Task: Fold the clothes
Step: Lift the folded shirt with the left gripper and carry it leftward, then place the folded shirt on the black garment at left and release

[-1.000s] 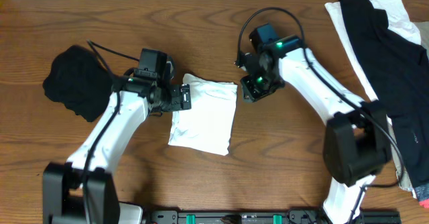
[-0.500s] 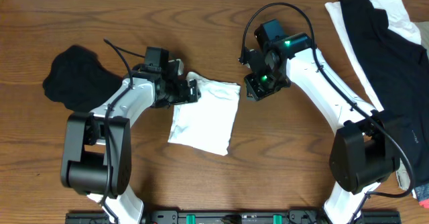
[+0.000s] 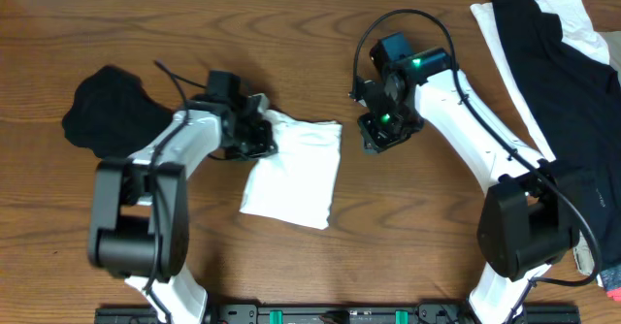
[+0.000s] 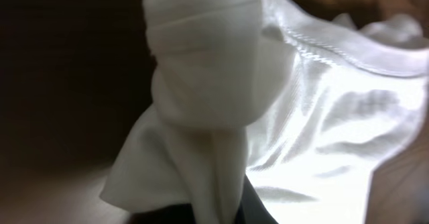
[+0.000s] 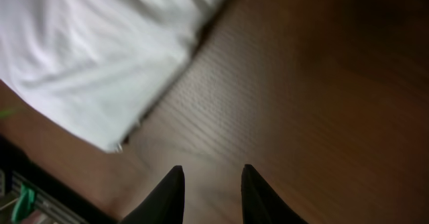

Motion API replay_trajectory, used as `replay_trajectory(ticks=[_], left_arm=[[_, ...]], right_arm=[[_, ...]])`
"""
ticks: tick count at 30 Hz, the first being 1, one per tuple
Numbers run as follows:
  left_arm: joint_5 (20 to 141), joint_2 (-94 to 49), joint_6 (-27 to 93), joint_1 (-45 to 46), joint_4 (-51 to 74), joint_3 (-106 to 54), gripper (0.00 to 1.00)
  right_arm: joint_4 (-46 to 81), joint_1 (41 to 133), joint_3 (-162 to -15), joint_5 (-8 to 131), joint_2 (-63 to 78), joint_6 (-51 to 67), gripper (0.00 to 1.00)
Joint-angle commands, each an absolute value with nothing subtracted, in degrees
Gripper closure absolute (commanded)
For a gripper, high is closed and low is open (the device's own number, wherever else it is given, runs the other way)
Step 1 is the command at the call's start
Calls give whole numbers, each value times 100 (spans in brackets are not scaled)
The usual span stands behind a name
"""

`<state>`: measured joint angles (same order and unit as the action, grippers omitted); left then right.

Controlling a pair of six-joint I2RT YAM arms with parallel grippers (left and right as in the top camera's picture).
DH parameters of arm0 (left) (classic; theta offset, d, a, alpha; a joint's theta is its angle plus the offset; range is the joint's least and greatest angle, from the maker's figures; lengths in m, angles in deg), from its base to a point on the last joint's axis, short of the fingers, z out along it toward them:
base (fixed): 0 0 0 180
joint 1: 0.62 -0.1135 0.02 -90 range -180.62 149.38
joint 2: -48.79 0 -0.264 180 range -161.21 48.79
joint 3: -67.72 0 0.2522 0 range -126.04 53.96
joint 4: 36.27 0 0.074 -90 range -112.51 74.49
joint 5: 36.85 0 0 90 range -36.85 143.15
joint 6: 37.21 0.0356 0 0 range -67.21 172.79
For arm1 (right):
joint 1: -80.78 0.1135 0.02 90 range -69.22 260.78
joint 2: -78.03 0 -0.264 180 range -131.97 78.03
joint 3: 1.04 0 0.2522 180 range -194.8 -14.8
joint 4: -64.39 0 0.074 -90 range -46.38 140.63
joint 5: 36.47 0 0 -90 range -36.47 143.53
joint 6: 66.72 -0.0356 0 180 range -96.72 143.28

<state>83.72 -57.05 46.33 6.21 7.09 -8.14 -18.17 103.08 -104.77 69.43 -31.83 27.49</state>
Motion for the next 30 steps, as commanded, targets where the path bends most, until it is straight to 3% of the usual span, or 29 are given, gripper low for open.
replay_trajectory(ticks=[1,5,17,30], left_arm=[[7434,-4977,4788,197,934,-1166,94],[6846,-4304,4784,-406,1105,-1171,94],[6849,-3189,4808,-2349,513,-1171,94],[6846,-3657,4808,-3049,-558,-1168,94]], right_arm=[[-1907,10022,-10567,6830,-2904,2805,73],[-2029,9860,-10567,6830,-2783,2810,73],[-2398,9618,-10565,6705,-2729,2873,74],[-2514,9618,-10565,6705,-2729,2871,74]])
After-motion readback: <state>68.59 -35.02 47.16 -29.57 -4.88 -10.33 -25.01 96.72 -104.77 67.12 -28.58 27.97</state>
